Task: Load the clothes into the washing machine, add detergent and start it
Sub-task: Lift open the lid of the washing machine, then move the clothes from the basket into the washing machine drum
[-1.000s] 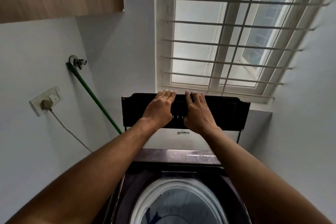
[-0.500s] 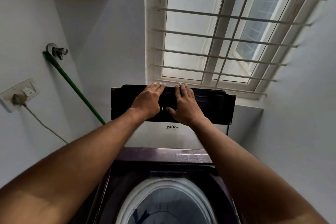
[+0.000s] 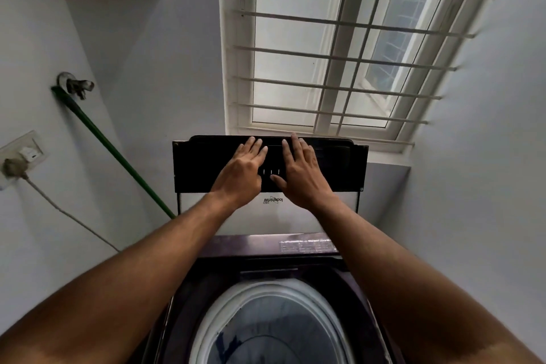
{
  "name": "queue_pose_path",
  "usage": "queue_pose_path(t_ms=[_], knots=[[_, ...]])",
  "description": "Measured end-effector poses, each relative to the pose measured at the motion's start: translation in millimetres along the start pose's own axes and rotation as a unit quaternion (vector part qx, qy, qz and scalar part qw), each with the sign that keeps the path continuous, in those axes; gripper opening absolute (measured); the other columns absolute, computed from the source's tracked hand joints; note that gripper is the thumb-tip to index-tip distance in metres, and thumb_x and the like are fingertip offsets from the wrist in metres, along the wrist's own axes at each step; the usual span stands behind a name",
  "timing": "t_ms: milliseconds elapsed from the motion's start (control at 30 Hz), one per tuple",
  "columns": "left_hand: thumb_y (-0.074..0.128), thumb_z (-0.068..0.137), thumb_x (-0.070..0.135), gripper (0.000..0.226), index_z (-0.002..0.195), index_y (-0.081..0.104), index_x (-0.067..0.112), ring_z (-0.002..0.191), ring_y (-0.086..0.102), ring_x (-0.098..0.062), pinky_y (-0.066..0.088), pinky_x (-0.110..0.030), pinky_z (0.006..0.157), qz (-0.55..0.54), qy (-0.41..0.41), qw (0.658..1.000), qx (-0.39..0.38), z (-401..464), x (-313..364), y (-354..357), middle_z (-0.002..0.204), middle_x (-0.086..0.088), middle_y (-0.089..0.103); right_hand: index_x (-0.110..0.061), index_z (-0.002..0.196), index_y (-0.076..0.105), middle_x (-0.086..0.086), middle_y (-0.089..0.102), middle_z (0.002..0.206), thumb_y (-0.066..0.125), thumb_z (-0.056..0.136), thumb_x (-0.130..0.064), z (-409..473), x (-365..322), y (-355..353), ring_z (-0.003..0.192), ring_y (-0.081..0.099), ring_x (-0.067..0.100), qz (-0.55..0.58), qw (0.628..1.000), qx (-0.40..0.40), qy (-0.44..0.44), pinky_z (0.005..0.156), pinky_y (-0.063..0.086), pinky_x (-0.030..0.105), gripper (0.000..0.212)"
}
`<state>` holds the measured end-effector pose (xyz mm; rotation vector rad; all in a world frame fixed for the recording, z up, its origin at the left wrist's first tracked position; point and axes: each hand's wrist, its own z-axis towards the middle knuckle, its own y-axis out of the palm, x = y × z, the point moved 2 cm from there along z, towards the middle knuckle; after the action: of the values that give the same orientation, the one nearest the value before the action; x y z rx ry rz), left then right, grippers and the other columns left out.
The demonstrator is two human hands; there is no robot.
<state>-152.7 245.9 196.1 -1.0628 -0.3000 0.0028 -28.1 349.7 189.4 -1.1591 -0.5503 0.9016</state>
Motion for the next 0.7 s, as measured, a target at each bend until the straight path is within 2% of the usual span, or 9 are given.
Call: queue_pose_path(t_ms=[133,233,300,400,500,567,700], knots=[[0.053,0.082,0.002,0.063,0.145,0.046,0.004,0.146,0.033,-0.021,0.021,-0.029,0.122,-0.027,0.023,0.999,0.014,-10,24,-5,0.151,-0.011,0.045,-0.01,0.153,0.025,0.017,0.02,0.159,0.051,0.096,-0.047,-34,7,-12,0.145,0.02,0.033,-0.002,0.999,0.029,0.023,0.119,0.024,0.048,0.073],[0.054,0.084,0.005,0.053,0.136,0.057,0.006,0.134,0.049,-0.021,0.037,-0.034,0.115,-0.039,0.034,0.998,0.027,-16,47,-6,0.138,-0.011,0.06,-0.01,0.146,0.037,0.017,0.032,0.151,0.053,0.095,-0.046,-62,17,-22,0.138,0.031,0.032,-0.009,0.998,0.05,0.041,0.11,0.035,0.047,0.065],[0.054,0.083,0.005,0.051,0.134,0.06,0.006,0.128,0.053,-0.022,0.042,-0.036,0.11,-0.055,0.049,0.997,0.026,-22,62,-2,0.133,-0.011,0.063,-0.01,0.142,0.042,0.016,0.036,0.146,0.055,0.094,-0.046,-84,24,-27,0.133,0.037,0.032,-0.013,0.996,0.06,0.06,0.103,0.041,0.046,0.061],[0.053,0.083,0.008,0.05,0.133,0.061,0.009,0.124,0.054,-0.023,0.043,-0.038,0.108,-0.076,0.066,0.995,0.004,-35,83,11,0.129,-0.009,0.066,-0.007,0.134,0.051,0.016,0.044,0.139,0.057,0.094,-0.043,-122,39,-33,0.125,0.044,0.033,-0.01,0.994,0.059,0.095,0.096,0.045,0.047,0.054],[0.053,0.084,0.008,0.047,0.129,0.063,0.008,0.123,0.055,-0.025,0.044,-0.04,0.107,-0.101,0.085,0.991,-0.02,-56,105,28,0.129,-0.008,0.066,-0.005,0.117,0.062,0.016,0.056,0.12,0.055,0.095,-0.039,-166,55,-36,0.109,0.055,0.034,0.001,0.988,0.087,0.126,0.089,0.05,0.048,0.041],[0.055,0.082,0.006,0.046,0.127,0.065,0.007,0.123,0.055,-0.026,0.043,-0.041,0.109,-0.121,0.098,0.987,-0.042,-76,119,42,0.131,-0.01,0.064,-0.006,0.108,0.065,0.016,0.06,0.108,0.049,0.095,-0.04,-200,66,-35,0.1,0.058,0.035,-0.002,0.982,0.107,0.153,0.085,0.051,0.047,0.04],[0.056,0.083,0.003,0.048,0.13,0.063,0.009,0.126,0.053,-0.027,0.038,-0.038,0.111,-0.155,0.099,0.977,-0.107,-118,150,76,0.135,-0.009,0.061,-0.005,0.109,0.065,0.014,0.06,0.108,0.046,0.095,-0.043,-270,81,-22,0.103,0.056,0.033,-0.008,0.973,0.075,0.218,0.088,0.05,0.044,0.044]])
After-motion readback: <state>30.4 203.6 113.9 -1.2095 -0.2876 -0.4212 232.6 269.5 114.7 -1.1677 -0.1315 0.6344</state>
